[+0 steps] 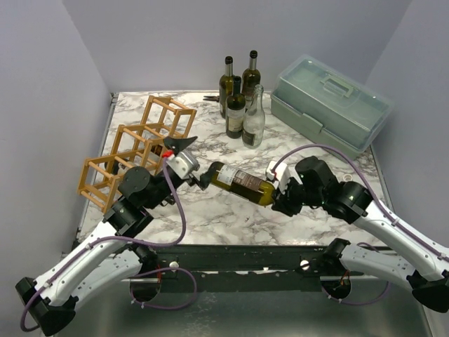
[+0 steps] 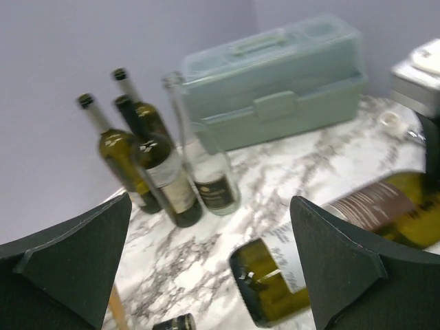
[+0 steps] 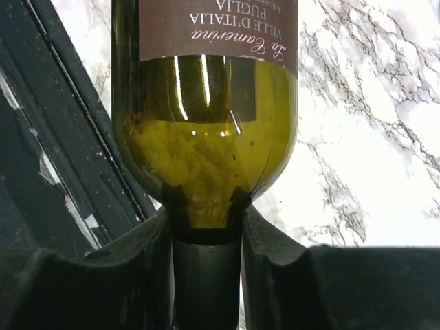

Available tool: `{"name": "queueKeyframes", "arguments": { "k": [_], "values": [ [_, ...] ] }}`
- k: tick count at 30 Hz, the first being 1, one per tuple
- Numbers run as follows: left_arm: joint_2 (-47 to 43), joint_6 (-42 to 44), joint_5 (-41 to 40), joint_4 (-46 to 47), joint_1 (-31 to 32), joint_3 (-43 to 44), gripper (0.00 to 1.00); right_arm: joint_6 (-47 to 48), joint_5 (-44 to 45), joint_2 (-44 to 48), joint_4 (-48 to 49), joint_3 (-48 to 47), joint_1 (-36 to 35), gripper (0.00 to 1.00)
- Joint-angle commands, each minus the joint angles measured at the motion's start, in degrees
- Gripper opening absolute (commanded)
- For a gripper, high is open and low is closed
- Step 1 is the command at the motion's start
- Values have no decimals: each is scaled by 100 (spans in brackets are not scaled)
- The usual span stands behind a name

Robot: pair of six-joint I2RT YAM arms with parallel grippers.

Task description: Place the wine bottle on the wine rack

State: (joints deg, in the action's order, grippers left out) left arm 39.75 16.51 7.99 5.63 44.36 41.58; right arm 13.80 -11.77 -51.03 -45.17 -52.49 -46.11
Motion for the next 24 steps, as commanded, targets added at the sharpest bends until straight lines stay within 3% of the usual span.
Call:
{"name": "queueKeyframes", "arguments": {
  "k": [1,6,12,24],
  "values": [
    [-202,-952,-1052,529,-551,38,99,-354,-479,-179,923,-333,-4,0],
    [-217,-1148,-891,556,-920,47,99,-1028,-756,-917,1369,-710,-19,0],
    [-234,-1240,-1505,486,-1111,79,99,-1840,-846,-1753,2025,-1056,-109,0],
    [-259,-1181,-2008,453,-1177,78,99,-2290,-799,-2962,2877,-1585,-677,0]
  ]
}}
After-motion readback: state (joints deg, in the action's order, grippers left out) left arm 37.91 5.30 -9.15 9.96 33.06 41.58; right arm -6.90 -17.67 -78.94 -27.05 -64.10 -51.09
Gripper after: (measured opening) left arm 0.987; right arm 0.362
